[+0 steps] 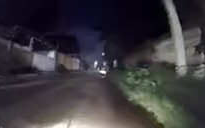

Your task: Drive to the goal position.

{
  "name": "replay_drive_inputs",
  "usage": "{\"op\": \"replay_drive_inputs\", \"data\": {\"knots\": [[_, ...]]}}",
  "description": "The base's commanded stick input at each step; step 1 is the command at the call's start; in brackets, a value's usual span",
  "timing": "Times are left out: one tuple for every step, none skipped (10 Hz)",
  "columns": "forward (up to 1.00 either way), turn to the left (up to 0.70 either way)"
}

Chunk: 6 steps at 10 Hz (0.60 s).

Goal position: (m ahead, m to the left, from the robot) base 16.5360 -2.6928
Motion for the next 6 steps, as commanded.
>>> {"op": "replay_drive_inputs", "data": {"knots": [[0.7, 0.0], [0.7, 0.0], [0.7, 0.0], [0.7, 0.0], [0.7, 0.0], [0.7, 0.0]]}}
